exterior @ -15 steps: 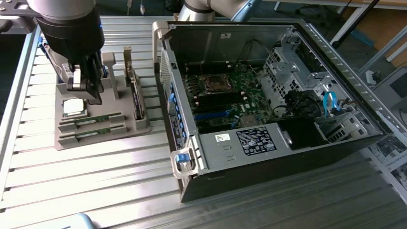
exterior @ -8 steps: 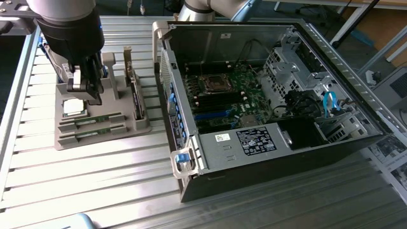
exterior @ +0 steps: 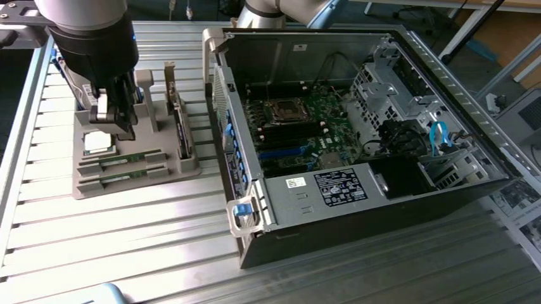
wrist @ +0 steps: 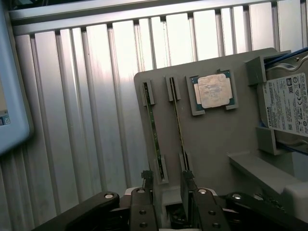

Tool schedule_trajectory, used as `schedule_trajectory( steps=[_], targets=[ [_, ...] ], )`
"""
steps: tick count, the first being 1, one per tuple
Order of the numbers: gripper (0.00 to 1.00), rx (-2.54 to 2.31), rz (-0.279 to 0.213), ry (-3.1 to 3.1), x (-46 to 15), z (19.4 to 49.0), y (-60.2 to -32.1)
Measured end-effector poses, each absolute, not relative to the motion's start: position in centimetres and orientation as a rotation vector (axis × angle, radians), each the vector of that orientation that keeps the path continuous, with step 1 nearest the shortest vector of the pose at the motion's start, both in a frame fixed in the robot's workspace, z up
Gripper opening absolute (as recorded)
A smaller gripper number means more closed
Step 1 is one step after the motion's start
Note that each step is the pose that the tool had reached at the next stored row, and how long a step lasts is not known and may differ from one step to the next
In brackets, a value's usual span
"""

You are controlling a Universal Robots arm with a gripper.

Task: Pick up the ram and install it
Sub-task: 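Pick up the ram and move it above insertion slot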

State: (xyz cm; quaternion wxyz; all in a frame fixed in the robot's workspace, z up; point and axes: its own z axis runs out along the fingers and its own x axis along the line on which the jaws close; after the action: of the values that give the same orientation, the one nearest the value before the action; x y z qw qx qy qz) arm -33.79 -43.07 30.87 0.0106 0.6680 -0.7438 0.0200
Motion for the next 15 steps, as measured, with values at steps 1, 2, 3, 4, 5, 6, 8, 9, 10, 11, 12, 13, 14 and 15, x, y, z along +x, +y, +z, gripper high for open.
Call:
schedule_trajectory(
  steps=[1,2,3,4,5,6,8,9,10,11,12,13,14,15],
  targets=[
    [0.36,2.084,0.062,-2.321,-33.80,30.84,-43.07],
    [0.36,2.084,0.062,-2.321,-33.81,30.82,-43.07],
    [0.36,2.084,0.062,-2.321,-33.81,30.80,-43.07],
    [0.36,2.084,0.062,-2.321,-33.82,30.77,-43.07],
    [0.36,2.084,0.062,-2.321,-33.82,30.75,-43.07],
    [0.36,2.084,0.062,-2.321,-33.83,30.73,-43.08],
    [0.36,2.084,0.062,-2.321,-33.84,30.68,-43.08],
    [0.36,2.084,0.062,-2.321,-33.85,30.66,-43.08],
    [0.36,2.085,0.062,-2.321,-33.85,30.63,-43.08],
    [0.36,2.084,0.062,-2.321,-33.86,30.61,-43.08],
    [0.36,2.084,0.062,-2.321,-33.86,30.59,-43.07],
    [0.36,2.084,0.062,-2.321,-33.87,30.57,-43.07],
    [0.36,2.084,0.062,-2.321,-33.87,30.55,-43.08],
    [0.36,2.084,0.062,-2.321,-33.88,30.53,-43.08]
  ],
)
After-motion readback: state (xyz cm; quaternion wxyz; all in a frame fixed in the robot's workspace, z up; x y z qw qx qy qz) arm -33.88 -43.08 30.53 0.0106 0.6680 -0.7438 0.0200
